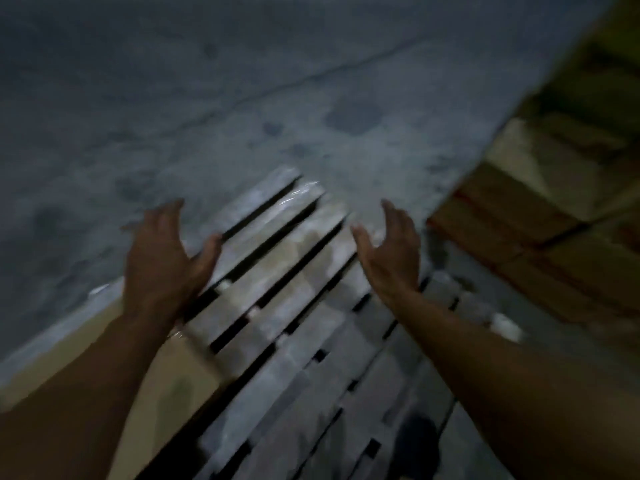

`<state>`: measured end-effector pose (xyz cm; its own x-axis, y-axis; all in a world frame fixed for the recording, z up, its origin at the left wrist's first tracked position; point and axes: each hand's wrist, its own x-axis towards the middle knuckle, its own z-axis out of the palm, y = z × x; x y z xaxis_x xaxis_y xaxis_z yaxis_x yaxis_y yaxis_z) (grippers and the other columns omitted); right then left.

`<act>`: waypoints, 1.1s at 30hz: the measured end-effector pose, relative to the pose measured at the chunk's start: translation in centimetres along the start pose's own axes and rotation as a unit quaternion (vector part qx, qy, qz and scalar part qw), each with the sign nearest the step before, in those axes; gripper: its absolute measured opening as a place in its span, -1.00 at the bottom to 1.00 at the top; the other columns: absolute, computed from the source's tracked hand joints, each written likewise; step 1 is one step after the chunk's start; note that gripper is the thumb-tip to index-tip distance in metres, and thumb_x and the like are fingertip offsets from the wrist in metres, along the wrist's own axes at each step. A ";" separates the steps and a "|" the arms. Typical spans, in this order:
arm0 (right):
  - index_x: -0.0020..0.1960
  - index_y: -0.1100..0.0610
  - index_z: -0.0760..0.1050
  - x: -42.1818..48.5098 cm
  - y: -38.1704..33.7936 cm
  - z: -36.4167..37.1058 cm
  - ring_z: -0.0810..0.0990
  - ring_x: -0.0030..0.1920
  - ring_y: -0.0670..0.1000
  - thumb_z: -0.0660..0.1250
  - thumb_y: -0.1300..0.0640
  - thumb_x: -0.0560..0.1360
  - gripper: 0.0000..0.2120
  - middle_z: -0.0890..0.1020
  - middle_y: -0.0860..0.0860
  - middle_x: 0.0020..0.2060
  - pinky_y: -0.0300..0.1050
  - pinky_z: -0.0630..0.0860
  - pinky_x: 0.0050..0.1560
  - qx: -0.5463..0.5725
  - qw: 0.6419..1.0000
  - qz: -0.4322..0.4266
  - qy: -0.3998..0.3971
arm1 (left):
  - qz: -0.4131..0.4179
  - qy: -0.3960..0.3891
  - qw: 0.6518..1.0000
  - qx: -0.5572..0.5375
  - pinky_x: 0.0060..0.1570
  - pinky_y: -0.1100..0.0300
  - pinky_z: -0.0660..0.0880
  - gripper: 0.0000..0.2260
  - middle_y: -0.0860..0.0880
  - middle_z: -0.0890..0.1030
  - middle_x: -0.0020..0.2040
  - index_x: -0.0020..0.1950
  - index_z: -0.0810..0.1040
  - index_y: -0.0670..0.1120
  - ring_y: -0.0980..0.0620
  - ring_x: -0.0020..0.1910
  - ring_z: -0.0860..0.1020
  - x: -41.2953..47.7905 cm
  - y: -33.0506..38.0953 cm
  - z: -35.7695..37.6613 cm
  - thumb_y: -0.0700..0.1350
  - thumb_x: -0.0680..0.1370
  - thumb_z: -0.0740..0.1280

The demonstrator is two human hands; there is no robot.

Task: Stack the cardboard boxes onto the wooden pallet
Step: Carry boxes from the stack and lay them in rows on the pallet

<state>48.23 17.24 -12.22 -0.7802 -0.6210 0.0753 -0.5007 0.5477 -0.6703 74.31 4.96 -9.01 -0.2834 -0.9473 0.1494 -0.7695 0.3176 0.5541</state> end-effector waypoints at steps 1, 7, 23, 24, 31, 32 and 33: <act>0.54 0.04 0.32 1.9 1.7 -2.5 0.31 0.48 0.20 0.34 -0.18 0.53 -0.35 0.35 0.20 0.49 0.01 0.22 0.46 -0.002 1.000 0.017 0.026 | 0.029 -0.010 1.000 -0.003 0.27 -0.15 0.38 -0.43 -0.32 0.47 0.34 0.44 0.40 -0.25 -0.31 0.30 0.45 1.4 3.3 1.3 0.00 0.53 0.45; 0.53 0.08 0.33 10.5 13.8 -14.5 0.31 0.48 0.18 0.37 -0.14 0.54 -0.36 0.35 0.15 0.49 0.03 0.27 0.45 0.007 0.983 0.133 0.123 | 0.148 -0.083 0.985 -0.042 0.26 -0.14 0.39 -0.43 -0.31 0.50 0.32 0.42 0.42 -0.25 -0.29 0.28 0.46 4.9 20.0 12.4 -0.02 0.51 0.47; 0.55 0.01 0.27 25.0 35.1 -25.8 0.33 0.47 0.08 0.33 -0.14 0.57 -0.39 0.36 0.03 0.49 -0.04 0.31 0.36 0.142 0.920 0.317 0.182 | 0.208 -0.237 0.946 -0.074 0.33 -0.05 0.36 -0.35 -0.19 0.41 0.45 0.53 0.30 -0.17 -0.16 0.40 0.39 8.3 45.7 37.8 0.07 0.54 0.41; 0.55 0.02 0.26 26.4 36.0 -25.4 0.33 0.47 0.08 0.33 -0.15 0.57 -0.38 0.36 0.03 0.49 -0.05 0.31 0.36 0.146 0.917 0.325 0.181 | 0.205 -0.242 0.945 -0.073 0.34 -0.04 0.35 -0.34 -0.19 0.40 0.46 0.54 0.30 -0.18 -0.16 0.41 0.39 9.3 46.5 39.4 0.07 0.54 0.41; 0.55 0.00 0.26 36.4 43.5 -20.9 0.37 0.45 0.10 0.31 -0.26 0.54 -0.32 0.38 0.01 0.48 0.06 0.37 0.39 0.161 0.884 0.401 0.179 | 0.191 -0.270 0.940 -0.084 0.35 0.03 0.31 -0.31 -0.24 0.40 0.43 0.52 0.31 -0.24 -0.17 0.41 0.38 16.5 49.7 52.8 0.08 0.52 0.44; 0.55 0.01 0.26 37.5 44.5 -19.9 0.37 0.45 0.11 0.31 -0.26 0.54 -0.31 0.39 0.02 0.48 0.07 0.37 0.40 0.163 0.874 0.419 0.187 | 0.180 -0.277 0.941 -0.079 0.36 0.05 0.30 -0.29 -0.24 0.40 0.44 0.52 0.30 -0.24 -0.16 0.42 0.37 17.3 49.6 54.7 0.10 0.52 0.44; 0.56 0.03 0.24 38.5 45.4 -19.1 0.36 0.46 0.13 0.31 -0.26 0.54 -0.30 0.38 0.04 0.49 0.07 0.35 0.41 0.165 0.863 0.436 0.193 | 0.170 -0.284 0.941 -0.074 0.37 0.06 0.29 -0.27 -0.22 0.38 0.45 0.53 0.28 -0.24 -0.15 0.43 0.36 18.1 49.5 56.2 0.12 0.52 0.43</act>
<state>-11.68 28.90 -25.67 -0.9050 0.2147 -0.3673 0.4252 0.4841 -0.7647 -1.06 5.85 -24.90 -0.7909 -0.6036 -0.1005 -0.5036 0.5488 0.6673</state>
